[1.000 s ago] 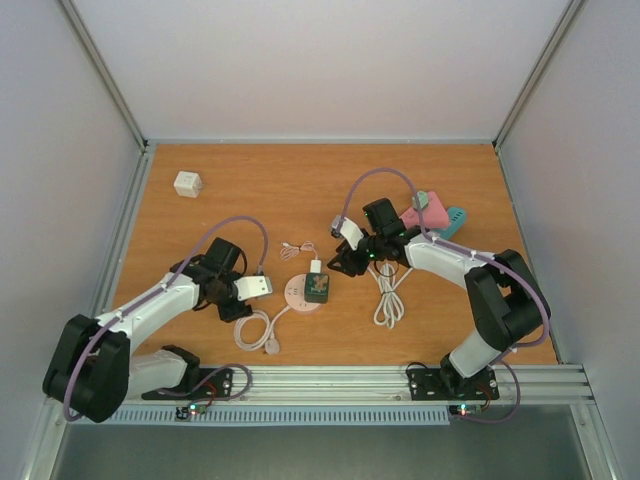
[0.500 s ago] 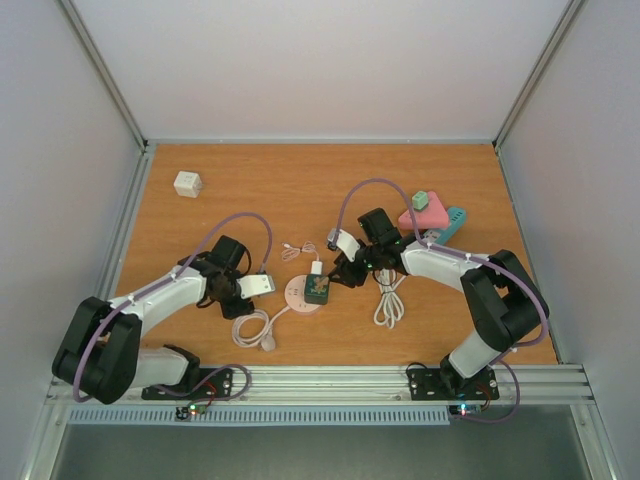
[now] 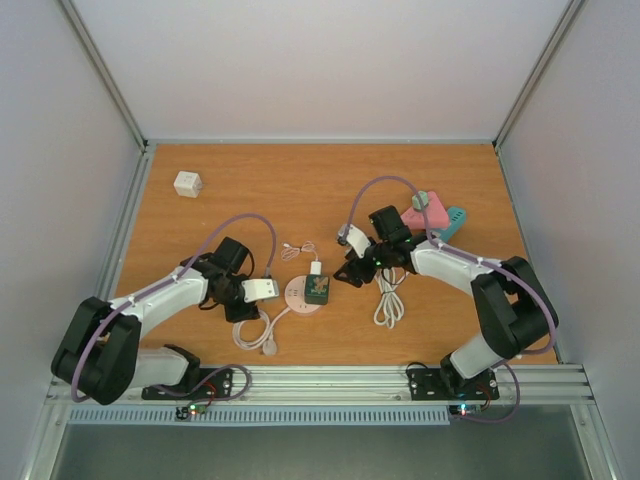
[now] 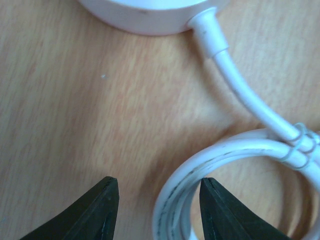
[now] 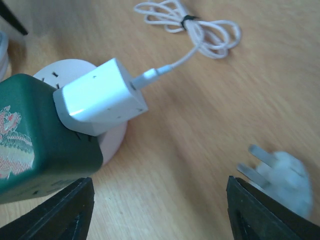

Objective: Pull the plug off the socket

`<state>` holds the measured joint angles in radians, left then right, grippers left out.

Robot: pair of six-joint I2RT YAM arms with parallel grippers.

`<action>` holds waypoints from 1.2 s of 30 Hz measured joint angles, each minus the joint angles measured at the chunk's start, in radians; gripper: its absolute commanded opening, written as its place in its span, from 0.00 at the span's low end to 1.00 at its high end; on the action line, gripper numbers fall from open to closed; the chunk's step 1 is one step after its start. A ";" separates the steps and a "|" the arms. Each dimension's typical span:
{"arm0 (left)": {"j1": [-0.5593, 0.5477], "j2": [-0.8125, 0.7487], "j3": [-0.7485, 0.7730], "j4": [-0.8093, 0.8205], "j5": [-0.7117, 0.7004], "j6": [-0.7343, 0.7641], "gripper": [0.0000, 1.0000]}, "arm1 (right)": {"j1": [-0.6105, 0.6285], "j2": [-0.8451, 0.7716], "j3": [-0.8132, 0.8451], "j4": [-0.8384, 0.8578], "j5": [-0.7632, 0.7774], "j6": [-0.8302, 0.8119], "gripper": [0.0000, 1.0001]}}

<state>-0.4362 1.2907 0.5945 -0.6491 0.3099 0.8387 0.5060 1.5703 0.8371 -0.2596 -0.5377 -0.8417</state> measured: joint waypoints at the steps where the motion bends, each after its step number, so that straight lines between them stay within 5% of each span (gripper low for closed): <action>1: -0.008 -0.003 0.000 -0.004 0.005 0.000 0.46 | -0.013 -0.016 0.000 -0.013 -0.001 0.004 0.79; 5: -0.058 -0.011 -0.001 -0.005 0.026 -0.001 0.47 | -0.033 -0.072 0.000 -0.063 -0.001 0.054 0.98; 10: -0.107 -0.006 -0.001 -0.004 0.061 -0.025 0.51 | -0.019 -0.102 0.017 -0.138 0.010 0.189 0.98; 19: -0.106 -0.042 0.015 0.024 0.139 -0.109 0.99 | 0.142 -0.100 0.100 -0.222 0.176 0.423 0.98; 36: -0.003 -0.256 -0.037 0.190 0.074 -0.275 1.00 | 0.308 -0.045 0.230 -0.299 0.467 0.770 0.99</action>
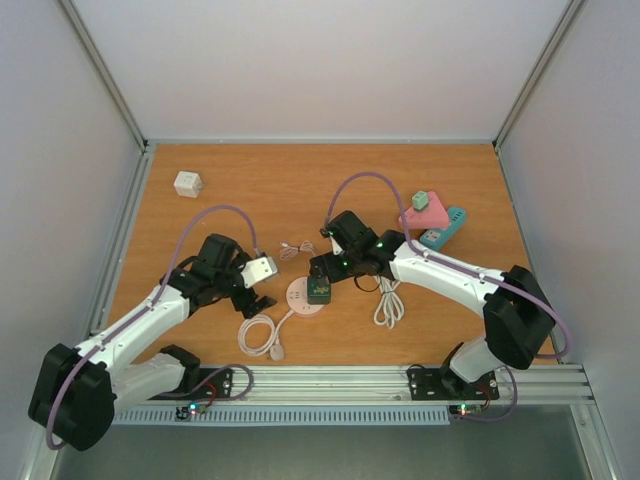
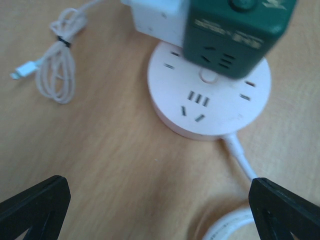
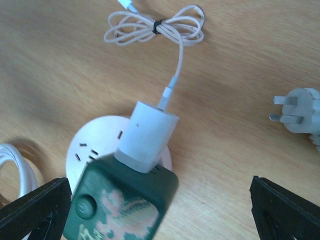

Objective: Pull the plug off the socket

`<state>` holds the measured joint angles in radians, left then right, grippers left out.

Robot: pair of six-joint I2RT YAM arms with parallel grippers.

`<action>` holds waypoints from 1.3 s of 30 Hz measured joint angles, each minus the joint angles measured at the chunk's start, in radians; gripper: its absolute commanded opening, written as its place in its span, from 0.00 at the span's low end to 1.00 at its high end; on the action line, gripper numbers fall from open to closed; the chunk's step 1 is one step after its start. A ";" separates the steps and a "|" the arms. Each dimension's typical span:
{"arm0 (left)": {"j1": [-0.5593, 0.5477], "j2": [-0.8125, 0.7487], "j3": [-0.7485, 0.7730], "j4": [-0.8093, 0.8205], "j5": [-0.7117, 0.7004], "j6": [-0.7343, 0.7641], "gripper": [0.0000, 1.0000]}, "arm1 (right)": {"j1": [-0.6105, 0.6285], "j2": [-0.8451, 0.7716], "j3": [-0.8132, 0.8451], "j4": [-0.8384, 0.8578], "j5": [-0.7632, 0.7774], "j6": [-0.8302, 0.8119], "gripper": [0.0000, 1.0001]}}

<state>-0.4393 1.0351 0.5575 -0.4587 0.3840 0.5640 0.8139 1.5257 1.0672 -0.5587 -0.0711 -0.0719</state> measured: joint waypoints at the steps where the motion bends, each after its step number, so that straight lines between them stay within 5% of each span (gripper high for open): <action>1: 0.003 -0.008 -0.003 0.015 -0.010 -0.013 1.00 | 0.010 0.014 0.019 -0.008 0.011 0.025 0.99; 21: 0.019 -0.071 -0.049 0.175 -0.235 -0.113 1.00 | 0.118 0.118 0.039 -0.072 0.045 0.192 0.98; 39: 0.036 -0.073 -0.048 0.175 -0.229 -0.164 1.00 | 0.124 0.156 0.059 -0.064 0.061 0.071 0.66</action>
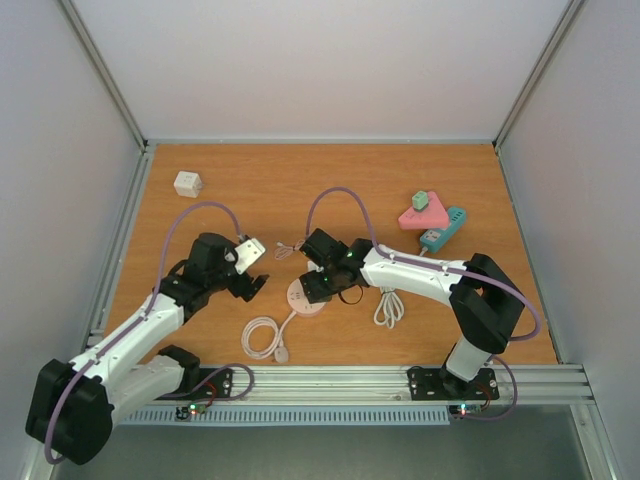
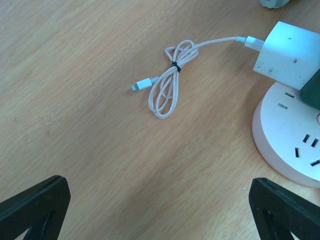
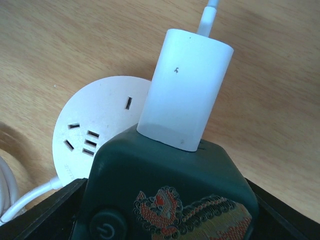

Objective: Pull the plug off the socket

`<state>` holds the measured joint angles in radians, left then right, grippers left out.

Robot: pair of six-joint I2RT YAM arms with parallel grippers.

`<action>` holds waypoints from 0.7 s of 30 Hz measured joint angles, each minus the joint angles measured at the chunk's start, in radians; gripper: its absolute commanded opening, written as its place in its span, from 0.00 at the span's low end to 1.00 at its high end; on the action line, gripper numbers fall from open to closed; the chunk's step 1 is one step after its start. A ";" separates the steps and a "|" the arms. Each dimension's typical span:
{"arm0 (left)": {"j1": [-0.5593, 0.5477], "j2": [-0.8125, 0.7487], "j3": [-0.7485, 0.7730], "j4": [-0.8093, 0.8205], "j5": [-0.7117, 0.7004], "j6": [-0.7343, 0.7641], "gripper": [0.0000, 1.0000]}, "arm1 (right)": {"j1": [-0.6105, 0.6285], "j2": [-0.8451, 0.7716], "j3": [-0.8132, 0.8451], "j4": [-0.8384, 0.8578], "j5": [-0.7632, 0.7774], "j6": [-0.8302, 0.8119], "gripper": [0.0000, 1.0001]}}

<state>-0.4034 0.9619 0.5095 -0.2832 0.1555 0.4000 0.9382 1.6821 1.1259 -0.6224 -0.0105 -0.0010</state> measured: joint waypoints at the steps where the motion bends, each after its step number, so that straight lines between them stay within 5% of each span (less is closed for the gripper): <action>1: 0.008 0.001 0.003 -0.006 0.008 -0.001 1.00 | 0.000 0.000 0.000 0.002 0.003 -0.014 0.66; 10: 0.221 0.032 0.099 -0.099 0.250 0.021 1.00 | 0.000 0.007 0.000 0.042 0.021 -0.193 0.58; 16: 0.374 0.144 0.208 -0.211 0.468 0.160 1.00 | -0.001 0.008 -0.005 0.082 -0.001 -0.384 0.66; 21: 0.435 0.256 0.261 -0.334 0.609 0.317 0.97 | -0.002 -0.001 -0.026 0.143 -0.027 -0.550 0.62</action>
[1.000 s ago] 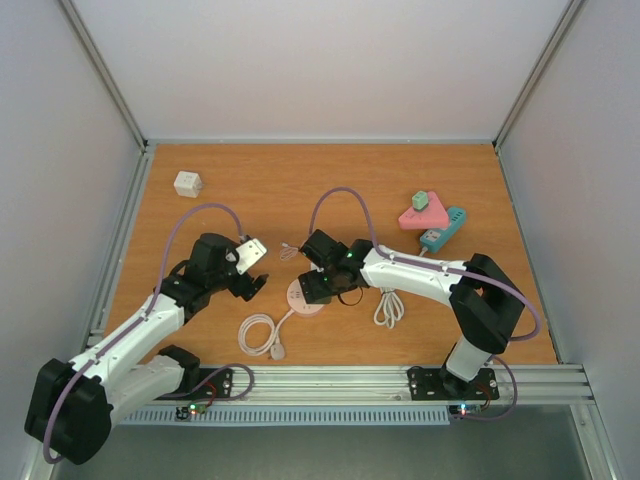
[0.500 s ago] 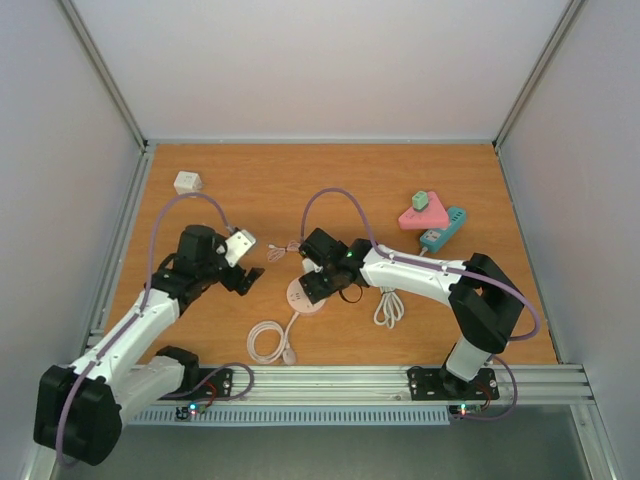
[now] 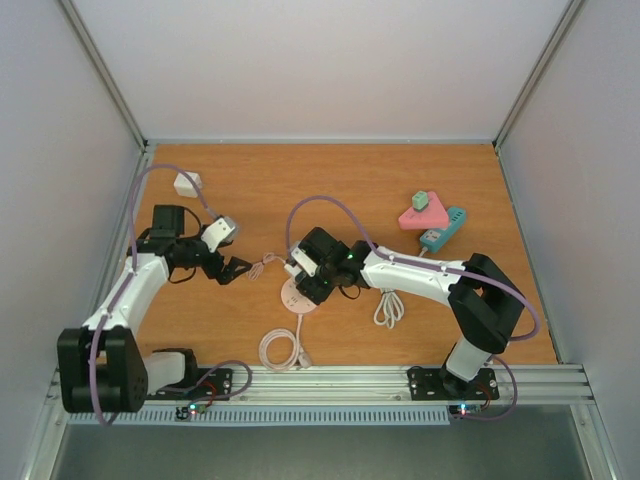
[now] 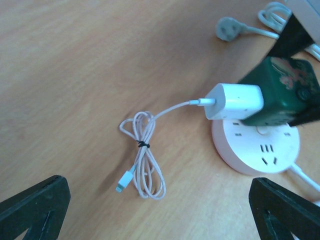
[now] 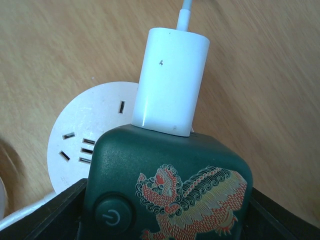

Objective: Pull the plug off the socket

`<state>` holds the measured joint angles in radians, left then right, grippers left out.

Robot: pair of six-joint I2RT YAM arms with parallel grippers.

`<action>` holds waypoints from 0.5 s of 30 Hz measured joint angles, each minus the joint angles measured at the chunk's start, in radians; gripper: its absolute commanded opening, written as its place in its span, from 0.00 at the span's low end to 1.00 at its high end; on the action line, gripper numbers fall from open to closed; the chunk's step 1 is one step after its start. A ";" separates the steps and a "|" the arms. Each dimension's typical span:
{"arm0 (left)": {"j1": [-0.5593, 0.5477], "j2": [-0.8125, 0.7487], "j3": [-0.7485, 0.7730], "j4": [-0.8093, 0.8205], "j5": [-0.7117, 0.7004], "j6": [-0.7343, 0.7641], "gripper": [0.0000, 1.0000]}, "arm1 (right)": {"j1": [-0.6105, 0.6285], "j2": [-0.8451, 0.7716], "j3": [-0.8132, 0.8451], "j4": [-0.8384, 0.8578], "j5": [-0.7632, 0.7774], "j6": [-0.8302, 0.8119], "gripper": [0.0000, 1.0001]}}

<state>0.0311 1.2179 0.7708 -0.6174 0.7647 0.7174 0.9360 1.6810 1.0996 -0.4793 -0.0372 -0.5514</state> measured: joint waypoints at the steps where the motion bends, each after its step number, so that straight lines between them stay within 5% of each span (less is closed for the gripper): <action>1: 0.006 0.022 0.012 -0.018 0.017 0.029 0.94 | 0.000 -0.002 -0.003 0.007 -0.005 -0.026 0.62; 15: 0.010 0.153 0.060 -0.195 0.199 0.583 0.90 | -0.047 -0.007 -0.026 0.061 -0.159 -0.402 0.56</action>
<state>0.0406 1.3712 0.8310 -0.8127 0.9638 1.3006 0.8890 1.6741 1.0740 -0.4187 -0.1959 -0.9531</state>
